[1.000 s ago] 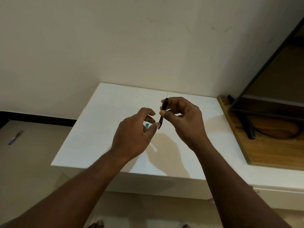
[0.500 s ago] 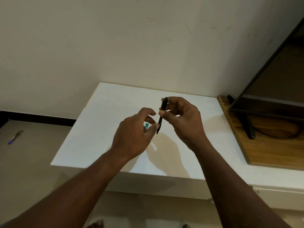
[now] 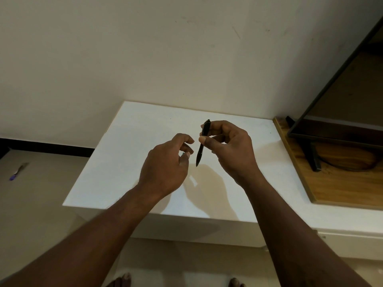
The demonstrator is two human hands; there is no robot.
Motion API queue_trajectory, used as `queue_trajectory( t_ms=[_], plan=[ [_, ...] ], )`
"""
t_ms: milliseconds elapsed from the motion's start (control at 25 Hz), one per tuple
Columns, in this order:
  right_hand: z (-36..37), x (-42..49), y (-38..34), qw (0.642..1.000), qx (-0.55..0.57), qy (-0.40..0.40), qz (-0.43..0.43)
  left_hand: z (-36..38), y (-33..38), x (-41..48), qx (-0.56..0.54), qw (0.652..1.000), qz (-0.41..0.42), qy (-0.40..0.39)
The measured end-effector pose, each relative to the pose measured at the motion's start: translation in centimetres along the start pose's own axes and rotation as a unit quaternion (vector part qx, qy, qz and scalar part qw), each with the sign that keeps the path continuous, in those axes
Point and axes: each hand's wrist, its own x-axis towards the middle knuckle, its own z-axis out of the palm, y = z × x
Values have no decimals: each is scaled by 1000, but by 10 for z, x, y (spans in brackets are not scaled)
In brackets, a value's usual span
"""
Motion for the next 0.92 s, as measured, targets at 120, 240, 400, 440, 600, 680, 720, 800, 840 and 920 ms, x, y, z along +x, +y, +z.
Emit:
queue_trajectory(
  t_ms=[120, 240, 400, 440, 600, 680, 720, 800, 840, 920],
  plan=[
    [0, 0, 0, 1000, 2, 1, 5, 0, 1, 0, 4, 1000, 2, 1],
    [0, 0, 0, 1000, 3, -2, 6, 0, 3, 0, 1, 1000, 2, 1],
    [0, 0, -1, 1000, -1, -3, 4, -2, 5, 0, 2, 1000, 3, -1],
    [0, 0, -1, 1000, -1, -4, 4, -2, 6, 0, 3, 1000, 2, 1],
    [-1, -1, -2, 1000, -1, 0, 8, -3, 8, -1, 5, 1000, -1, 0],
    [0, -2, -2, 1000, -5, -5, 6, -4, 10, -2, -2, 1000, -2, 1],
    [1, -2, -3, 1000, -2, -8, 9, -4, 11, -2, -7, 1000, -2, 3],
    [3, -4, -5, 1000, 10, -19, 14, -4, 14, -2, -17, 1000, 3, 4],
    [5, -5, -5, 999, 12, -28, 15, -4, 13, -2, -16, 1000, 9, 3],
    [9, -8, -6, 999, 5, -44, 19, -5, 12, -2, -4, 1000, 16, 7]
  ],
)
